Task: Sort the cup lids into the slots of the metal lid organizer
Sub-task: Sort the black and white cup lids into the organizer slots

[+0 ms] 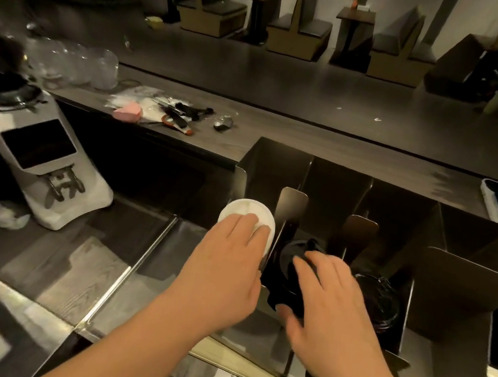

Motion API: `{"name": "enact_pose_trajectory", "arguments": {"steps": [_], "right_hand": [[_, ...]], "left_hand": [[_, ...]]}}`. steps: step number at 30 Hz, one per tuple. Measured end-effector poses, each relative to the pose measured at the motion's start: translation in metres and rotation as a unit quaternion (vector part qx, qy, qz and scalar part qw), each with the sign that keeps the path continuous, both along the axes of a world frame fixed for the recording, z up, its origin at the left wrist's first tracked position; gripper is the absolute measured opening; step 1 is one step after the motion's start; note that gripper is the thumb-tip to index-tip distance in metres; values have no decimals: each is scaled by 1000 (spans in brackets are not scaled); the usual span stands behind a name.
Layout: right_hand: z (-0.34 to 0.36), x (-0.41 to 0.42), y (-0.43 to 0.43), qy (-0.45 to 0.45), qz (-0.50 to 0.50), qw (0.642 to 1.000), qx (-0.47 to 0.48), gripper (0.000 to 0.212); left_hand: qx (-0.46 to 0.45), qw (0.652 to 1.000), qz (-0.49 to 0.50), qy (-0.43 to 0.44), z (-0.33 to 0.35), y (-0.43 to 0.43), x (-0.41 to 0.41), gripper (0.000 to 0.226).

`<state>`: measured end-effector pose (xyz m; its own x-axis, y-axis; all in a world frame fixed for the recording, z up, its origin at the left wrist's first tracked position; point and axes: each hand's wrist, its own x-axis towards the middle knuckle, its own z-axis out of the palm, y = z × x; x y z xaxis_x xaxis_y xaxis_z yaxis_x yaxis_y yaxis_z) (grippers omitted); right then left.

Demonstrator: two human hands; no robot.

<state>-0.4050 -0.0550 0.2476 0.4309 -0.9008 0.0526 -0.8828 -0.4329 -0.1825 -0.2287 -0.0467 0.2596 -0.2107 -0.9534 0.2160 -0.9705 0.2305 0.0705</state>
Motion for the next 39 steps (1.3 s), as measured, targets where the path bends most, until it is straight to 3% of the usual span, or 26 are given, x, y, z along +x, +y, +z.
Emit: {"name": "enact_pose_trajectory", "arguments": {"steps": [10,15,20,23,28,39], "right_hand": [[11,20,-9,109,20,994,15,68],[10,25,-8,104,0,994,28,68],[12,16,-5,46,-25,997,48,71],[18,6,6,39,-93,994,29,66],[14,-14,16,48,-213,973,68,70],[-8,-20,15,64,-169,982,48,81]], "left_hand": [[15,998,-21,62,-2,-11,19,39],[10,997,-33,66,-7,-6,23,44],[-4,998,-45,35,-1,-9,21,40],[-9,996,-86,16,-5,-9,9,45],[38,984,-138,-107,-10,-10,-15,64],[93,980,-121,-129,-14,-12,-25,81]]}}
